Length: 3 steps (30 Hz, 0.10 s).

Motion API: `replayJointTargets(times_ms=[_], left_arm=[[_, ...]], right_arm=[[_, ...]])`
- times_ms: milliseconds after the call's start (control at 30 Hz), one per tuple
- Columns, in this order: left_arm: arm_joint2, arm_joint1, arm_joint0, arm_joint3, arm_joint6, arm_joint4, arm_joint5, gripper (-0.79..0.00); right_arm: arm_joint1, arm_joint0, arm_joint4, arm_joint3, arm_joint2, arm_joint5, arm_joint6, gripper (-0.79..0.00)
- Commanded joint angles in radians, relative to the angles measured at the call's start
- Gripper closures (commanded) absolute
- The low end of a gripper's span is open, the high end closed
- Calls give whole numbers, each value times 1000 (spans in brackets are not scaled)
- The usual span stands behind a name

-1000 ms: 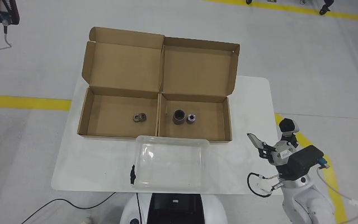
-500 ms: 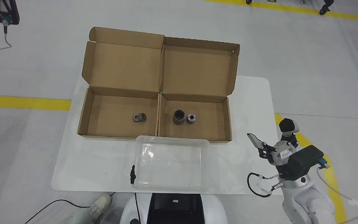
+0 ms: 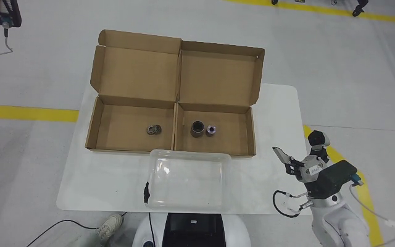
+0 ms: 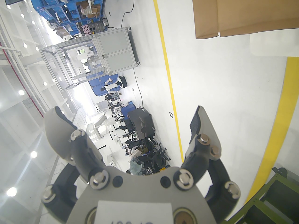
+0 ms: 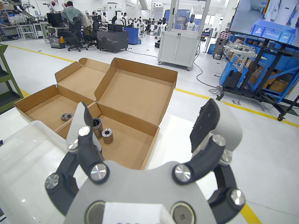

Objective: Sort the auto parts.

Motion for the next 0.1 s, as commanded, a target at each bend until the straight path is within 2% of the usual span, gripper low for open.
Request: replayJointTargets(times_ms=[0,67], left_arm=[[0,0,0,0,0,0,0,-785],[0,0,0,0,0,0,0,-785]], right_arm=[[0,0,0,0,0,0,0,-784],[0,0,0,0,0,0,0,-784]])
